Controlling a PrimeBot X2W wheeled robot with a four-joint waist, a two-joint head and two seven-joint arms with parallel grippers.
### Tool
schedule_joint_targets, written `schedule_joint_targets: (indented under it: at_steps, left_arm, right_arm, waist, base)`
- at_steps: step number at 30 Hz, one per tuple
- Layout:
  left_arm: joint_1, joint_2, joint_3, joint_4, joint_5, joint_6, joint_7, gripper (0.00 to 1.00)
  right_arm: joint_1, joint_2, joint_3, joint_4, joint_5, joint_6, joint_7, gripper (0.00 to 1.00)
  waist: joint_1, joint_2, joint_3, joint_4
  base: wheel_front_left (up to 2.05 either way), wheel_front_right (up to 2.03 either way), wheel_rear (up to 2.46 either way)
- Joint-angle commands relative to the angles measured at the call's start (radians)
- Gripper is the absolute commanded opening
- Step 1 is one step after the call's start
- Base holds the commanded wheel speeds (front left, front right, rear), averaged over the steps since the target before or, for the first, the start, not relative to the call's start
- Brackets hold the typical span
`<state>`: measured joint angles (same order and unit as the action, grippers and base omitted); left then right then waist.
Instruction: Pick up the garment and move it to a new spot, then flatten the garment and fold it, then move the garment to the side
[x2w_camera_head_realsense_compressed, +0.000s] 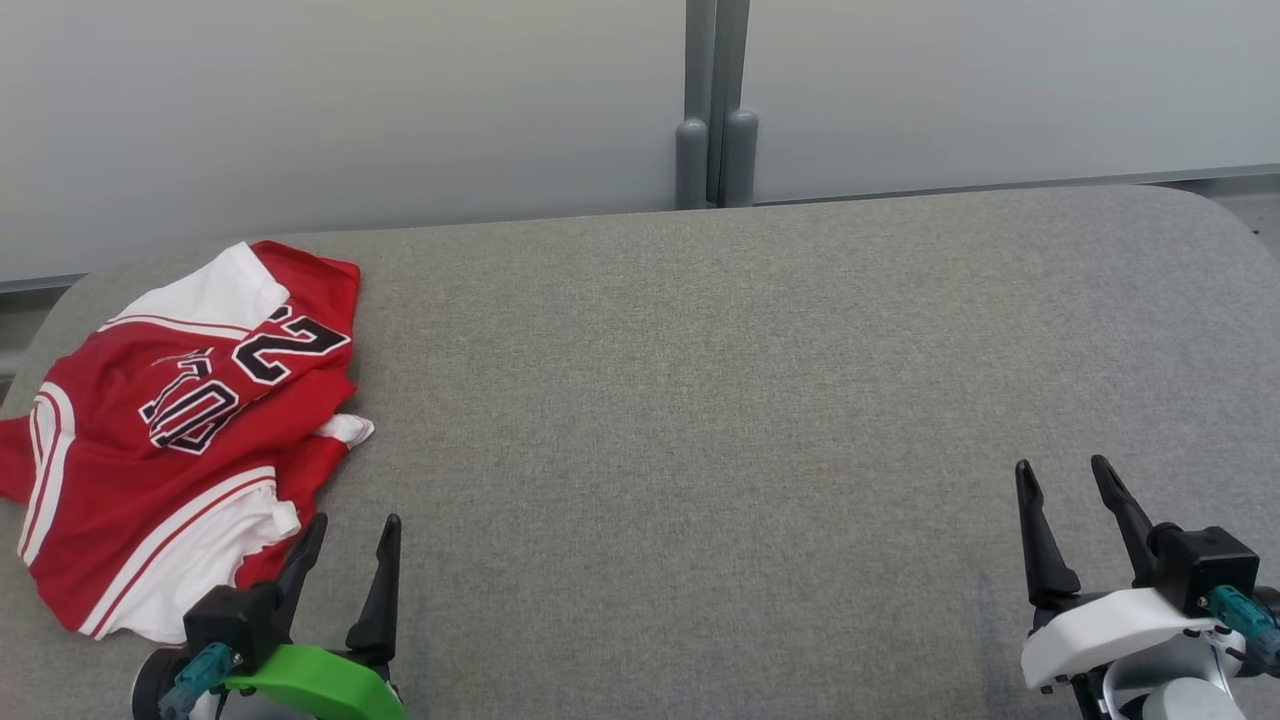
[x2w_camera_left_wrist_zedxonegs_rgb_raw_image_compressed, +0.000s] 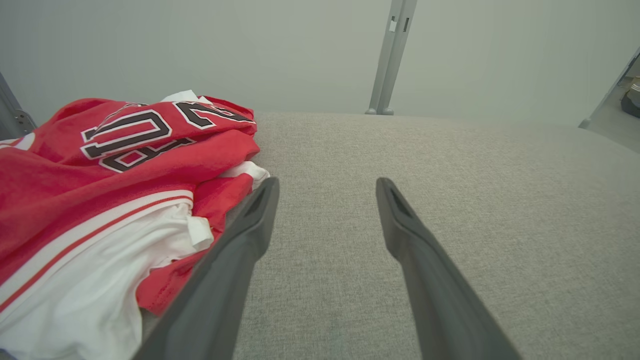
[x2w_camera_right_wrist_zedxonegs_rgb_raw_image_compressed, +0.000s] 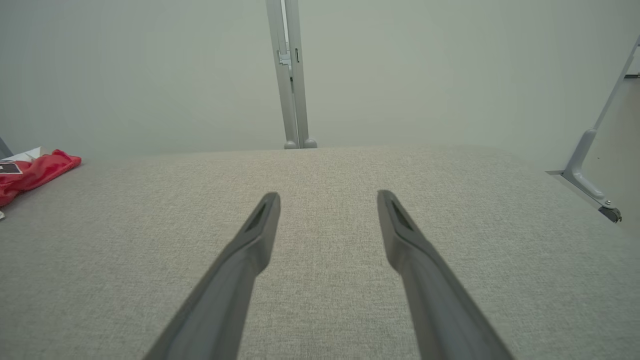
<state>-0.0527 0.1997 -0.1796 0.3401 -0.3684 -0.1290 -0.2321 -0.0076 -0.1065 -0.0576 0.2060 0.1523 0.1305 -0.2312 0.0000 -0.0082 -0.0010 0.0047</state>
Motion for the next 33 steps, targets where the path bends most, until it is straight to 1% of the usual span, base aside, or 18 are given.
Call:
schedule_joint_targets:
  at_steps: [1,16,26,33]
  left_arm:
    - [0.009,0.008,-0.002,0.003,0.025,-0.003,-0.011,1.00]
    - [0.017,0.017,-0.006,0.022,0.099,-0.003,-0.036,1.00]
    - [0.020,0.005,0.016,0.044,0.057,-0.002,-0.033,1.00]
    - [0.016,0.000,0.029,0.051,0.046,-0.002,-0.033,1.00]
  right_arm:
    - [0.009,-0.005,-0.006,-0.007,-0.028,0.000,-0.011,1.00]
    - [0.040,0.006,-0.034,-0.012,-0.109,0.000,-0.037,1.00]
    - [0.044,0.009,-0.041,-0.006,-0.106,0.000,-0.035,1.00]
    - [0.043,0.012,-0.051,-0.004,-0.103,0.000,-0.035,1.00]
  waist:
    - [0.0000,0.0073,0.001,0.000]
    - [0.0000,0.0082,-0.001,0.001]
    - [0.0000,0.0082,-0.004,-0.001]
    - [0.0000,0.0082,-0.006,0.003]
  base:
    - [0.00,0.00,0.00]
    - [0.00,0.00,0.00]
    - [0.00,0.00,0.00]
    - [0.00,0.00,0.00]
